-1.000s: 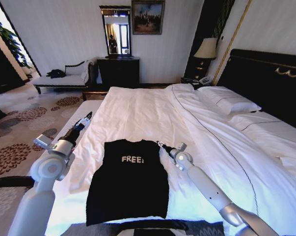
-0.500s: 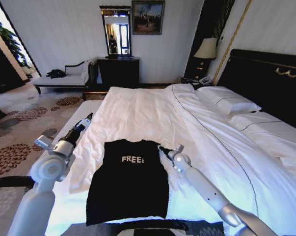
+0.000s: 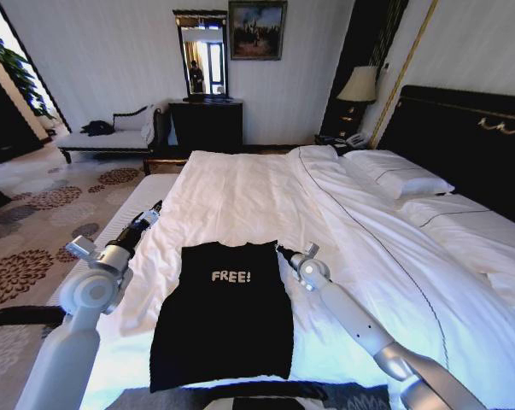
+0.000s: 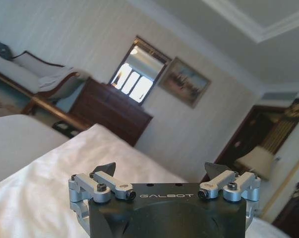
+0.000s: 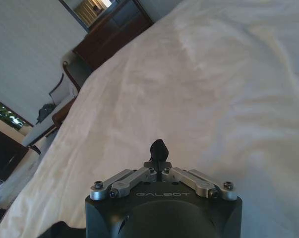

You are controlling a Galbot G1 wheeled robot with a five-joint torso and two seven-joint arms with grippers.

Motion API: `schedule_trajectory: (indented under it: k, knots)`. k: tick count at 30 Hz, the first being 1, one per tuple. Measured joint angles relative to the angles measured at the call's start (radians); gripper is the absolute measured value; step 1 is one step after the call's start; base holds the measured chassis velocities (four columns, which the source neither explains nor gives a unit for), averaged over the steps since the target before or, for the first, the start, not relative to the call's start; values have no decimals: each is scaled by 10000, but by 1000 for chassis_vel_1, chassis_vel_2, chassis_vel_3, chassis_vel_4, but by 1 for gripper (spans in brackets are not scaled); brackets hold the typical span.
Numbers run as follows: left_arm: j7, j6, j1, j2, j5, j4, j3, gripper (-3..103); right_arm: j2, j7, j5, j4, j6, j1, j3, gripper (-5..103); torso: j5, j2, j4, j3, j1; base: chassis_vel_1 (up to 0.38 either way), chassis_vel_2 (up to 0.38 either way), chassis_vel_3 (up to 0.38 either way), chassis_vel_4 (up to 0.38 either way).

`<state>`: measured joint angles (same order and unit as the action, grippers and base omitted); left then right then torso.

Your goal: Fold the clothes on the bed.

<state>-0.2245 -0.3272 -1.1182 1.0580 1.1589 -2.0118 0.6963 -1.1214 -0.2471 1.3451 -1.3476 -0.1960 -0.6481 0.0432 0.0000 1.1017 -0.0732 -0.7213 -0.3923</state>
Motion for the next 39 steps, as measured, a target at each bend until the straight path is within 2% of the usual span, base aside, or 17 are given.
schedule_trajectory:
  k: [2, 4, 5, 9, 10, 14, 15, 16, 17, 20, 26, 28, 30, 33, 36, 38, 39]
  knots:
    - [-69, -43, 236, -8, -263, 560, -299, 100, 8, 5, -53, -18, 18, 23, 2, 0, 0, 0, 0, 0, 0, 0, 0, 0, 0]
    - [-458, -436, 677, 39, -532, 1551, -828, 100, 110, 6, -181, -120, 25, -97, 0, 0, 0, 0, 0, 1, 0, 0, 0, 0, 0]
    - [-458, -436, 677, 39, -532, 1551, -828, 100, 110, 6, -181, -120, 25, -97, 0, 0, 0, 0, 0, 1, 0, 0, 0, 0, 0]
    - [-785, -938, 1771, 337, -640, 3727, -1740, 100, 221, 4, -439, -169, 33, -447, -64, 0, -3, -1, -3, 0, 0, 0, 0, 0, 0]
    - [-785, -938, 1771, 337, -640, 3727, -1740, 100, 221, 4, -439, -169, 33, -447, -64, 0, -3, -1, -3, 0, 0, 0, 0, 0, 0]
    - [-676, -1165, 2788, 737, -743, 5484, -2434, 100, 142, 1, -573, -208, 43, -597, -136, 0, 0, 0, -4, -1, -1, 0, 0, 0, 0]
    - [-676, -1165, 2788, 737, -743, 5484, -2434, 100, 142, 1, -573, -208, 43, -597, -136, 0, 0, 0, -4, -1, -1, 0, 0, 0, 0]
    - [-580, -1203, 3030, 860, -805, 5953, -2581, 100, 109, -5, -586, -219, 45, -609, -155, 0, 2, 0, -3, 0, -1, 0, 0, 0, 0]
    - [-261, -1226, 3434, 1197, -1072, 7032, -2924, 100, 99, -25, -629, -231, 45, -643, -225, 0, 0, -1, 0, 0, -1, 0, 0, 0, 0]
    - [-82, -1189, 3526, 1364, -1187, 7413, -3102, 100, 119, -27, -661, -225, 45, -663, -261, 0, 1, 0, 0, 0, -1, 0, 0, 0, 0]
    - [438, -729, 3678, 1884, -1272, 7978, -3212, 102, 126, -29, -689, -197, 45, -721, -384, 0, 3, 0, 1, 1, 0, 0, 0, 0, 0]
    - [682, -546, 3790, 2097, -1205, 8156, -3155, 98, 130, -29, -695, -216, 45, -794, -440, 0, 2, 1, 1, 0, 0, 0, 0, 0, 0]
    - [847, -440, 3865, 2180, -1173, 8245, -3144, 90, 149, -29, -715, -228, 45, -846, -481, 0, 1, 1, 0, 1, 0, 0, 0, 0, 0]
    - [903, -399, 3908, 2216, -1156, 8285, -3138, 85, 160, -29, -720, -231, 45, -876, -500, 0, 1, 0, -1, 0, -1, 0, 0, 0, 0]
    - [987, -333, 4013, 2276, -1132, 8338, -3117, 68, 207, -30, -727, -270, 45, -935, -546, 0, 0, 0, -3, 0, -1, 0, 0, 0, 0]
    - [995, -324, 4023, 2276, -1133, 8339, -3116, 68, 215, -32, -730, -283, 45, -942, -558, 0, 0, 0, -3, 0, -1, 0, 0, 0, 0]
    - [999, -315, 4025, 2275, -1133, 8339, -3112, 63, 222, -35, -731, -299, 45, -948, -569, 0, 0, 0, -3, 0, -1, 0, 0, 0, 0]
